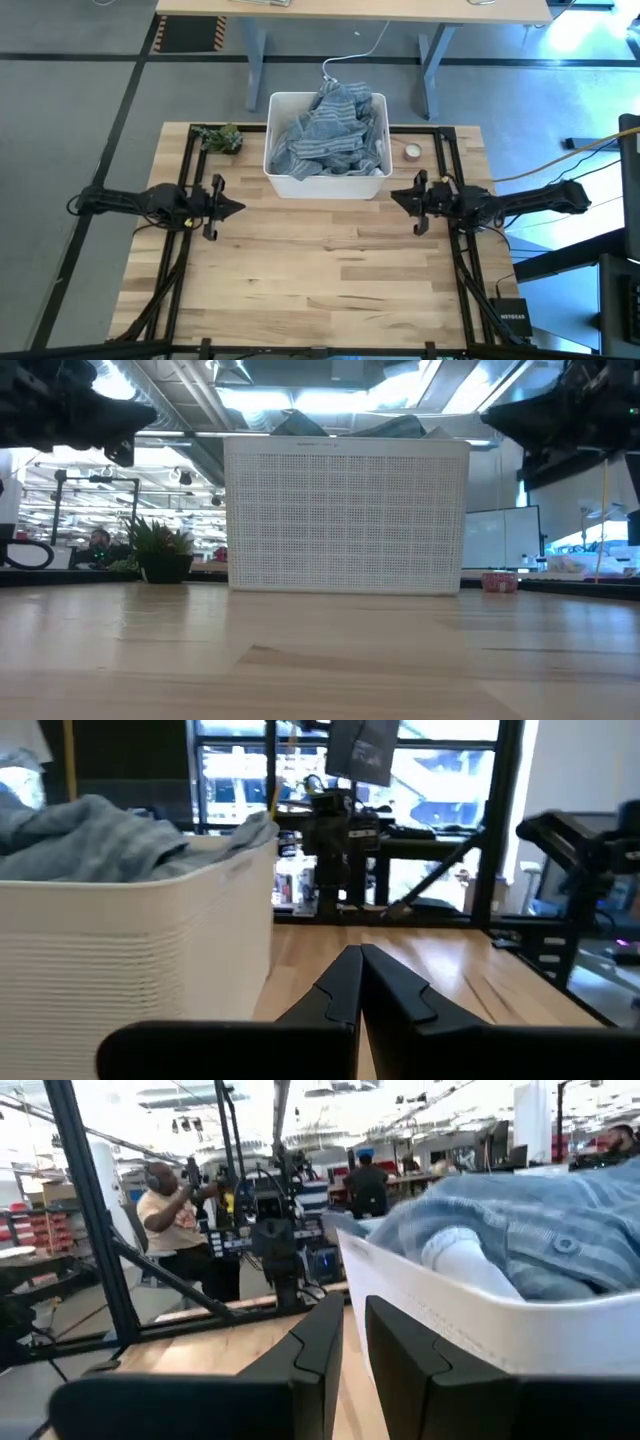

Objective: Sort clothes
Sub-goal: Return to Home Position

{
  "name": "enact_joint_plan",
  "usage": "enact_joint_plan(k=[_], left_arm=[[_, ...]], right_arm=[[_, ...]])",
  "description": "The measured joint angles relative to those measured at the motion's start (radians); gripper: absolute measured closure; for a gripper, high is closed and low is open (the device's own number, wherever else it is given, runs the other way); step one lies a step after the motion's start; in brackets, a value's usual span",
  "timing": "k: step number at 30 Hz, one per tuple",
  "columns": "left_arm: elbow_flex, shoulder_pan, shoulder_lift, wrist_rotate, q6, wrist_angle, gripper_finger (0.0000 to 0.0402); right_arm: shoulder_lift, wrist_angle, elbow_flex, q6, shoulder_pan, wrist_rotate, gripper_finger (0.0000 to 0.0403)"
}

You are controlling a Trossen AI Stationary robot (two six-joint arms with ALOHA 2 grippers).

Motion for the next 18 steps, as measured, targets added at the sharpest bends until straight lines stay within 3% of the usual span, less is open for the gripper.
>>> enact_joint_plan(k=[7, 14, 18], left_arm=[[0.0, 0.027, 0.001, 0.063, -0.027, -0.008, 0.0399], [0.0, 0.046, 0.001, 0.101, -0.045, -0.032, 0.0399], [0.0, 0.073, 0.001, 0.101, -0.05, -0.057, 0.0399]], right_arm=[[-0.225, -0.308, 0.0, 0.02, -0.001, 0.017, 0.0338], [-0.434, -0.564, 0.001, 0.085, -0.001, -0.056, 0.0338], [-0.435, -0.566, 0.002, 0.053, 0.0, -0.08, 0.0338]])
